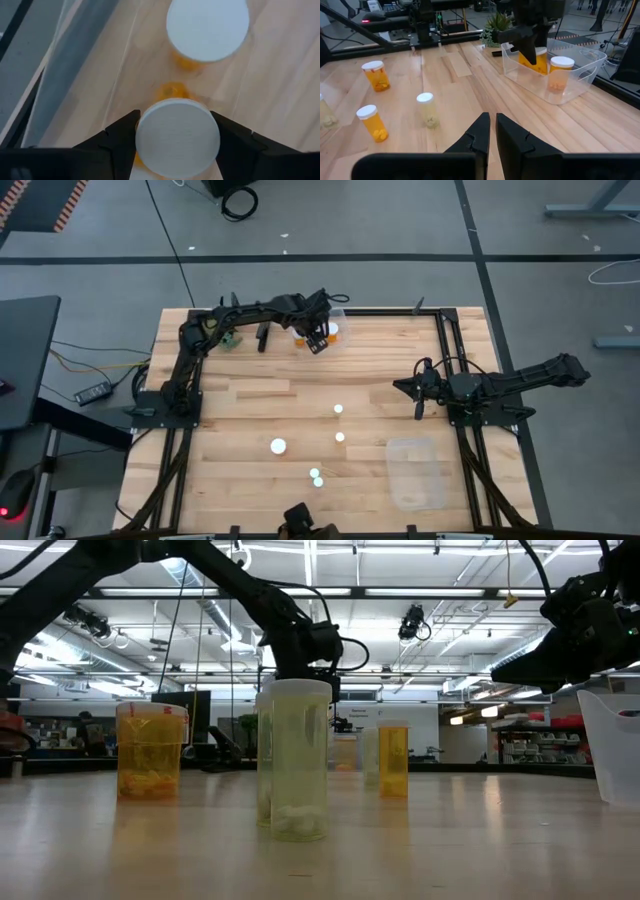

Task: Pick and place medicine bottles into bin by pill shape (circle, oval)
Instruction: Put the big orange pill bottle into the top transparent bin

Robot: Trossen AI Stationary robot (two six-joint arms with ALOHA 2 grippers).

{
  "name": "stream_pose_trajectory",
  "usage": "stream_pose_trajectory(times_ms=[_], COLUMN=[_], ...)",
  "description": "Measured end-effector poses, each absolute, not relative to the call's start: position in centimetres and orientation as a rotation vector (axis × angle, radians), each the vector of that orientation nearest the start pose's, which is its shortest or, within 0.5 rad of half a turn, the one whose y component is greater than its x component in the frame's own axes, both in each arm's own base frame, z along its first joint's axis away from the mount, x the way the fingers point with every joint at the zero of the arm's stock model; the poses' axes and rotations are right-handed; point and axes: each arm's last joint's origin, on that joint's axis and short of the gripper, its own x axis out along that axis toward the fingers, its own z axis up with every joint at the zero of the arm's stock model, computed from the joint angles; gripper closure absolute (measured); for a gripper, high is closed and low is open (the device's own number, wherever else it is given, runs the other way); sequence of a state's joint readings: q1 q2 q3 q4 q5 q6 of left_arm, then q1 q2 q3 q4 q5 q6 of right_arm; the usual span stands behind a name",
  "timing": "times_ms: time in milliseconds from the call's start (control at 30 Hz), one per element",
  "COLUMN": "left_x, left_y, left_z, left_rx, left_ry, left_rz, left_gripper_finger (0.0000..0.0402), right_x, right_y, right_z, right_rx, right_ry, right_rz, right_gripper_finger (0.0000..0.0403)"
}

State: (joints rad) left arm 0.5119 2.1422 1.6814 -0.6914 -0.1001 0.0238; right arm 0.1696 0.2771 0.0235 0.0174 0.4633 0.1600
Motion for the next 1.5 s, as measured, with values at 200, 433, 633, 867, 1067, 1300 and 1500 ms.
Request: stream_pose_trajectory(times_ms=[200,433,633,867,1067,1300,1500], left_x=[38.9,39.1,39.3,40.2,41.1,41.5,40.0], left_y=[22.2,22.0,21.8,21.9,20.7,16.7,12.5], left_z=[18.2,18.3,18.4,21.5,24.9,27.9,29.1], left_rx=[-0.219,-0.191,-0.158,-0.115,-0.043,0.065,0.116], left_ry=[1.151,1.146,1.157,1.121,1.110,1.139,1.153], left_rz=[0.527,0.509,0.498,0.484,0.472,0.431,0.368], left_gripper_finger=[0.0160,0.0141,0.0117,0.0104,0.0104,0.0133,0.0171], right_x=[11.0,11.0,11.0,11.0,11.0,11.0,11.0], right_y=[0.6,0.6,0.6,0.6,0.6,0.6,0.6], right_z=[15.0,15.0,15.0,15.0,15.0,15.0,15.0], right_rx=[0.084,0.084,0.084,0.084,0.084,0.084,0.085], right_ry=[0.201,0.201,0.201,0.201,0.201,0.202,0.200], right_rz=[-0.309,-0.309,-0.309,-0.309,-0.309,-0.309,-0.309], right_gripper_finger=[0.0366,0.0366,0.0366,0.0366,0.0366,0.0366,0.0366])
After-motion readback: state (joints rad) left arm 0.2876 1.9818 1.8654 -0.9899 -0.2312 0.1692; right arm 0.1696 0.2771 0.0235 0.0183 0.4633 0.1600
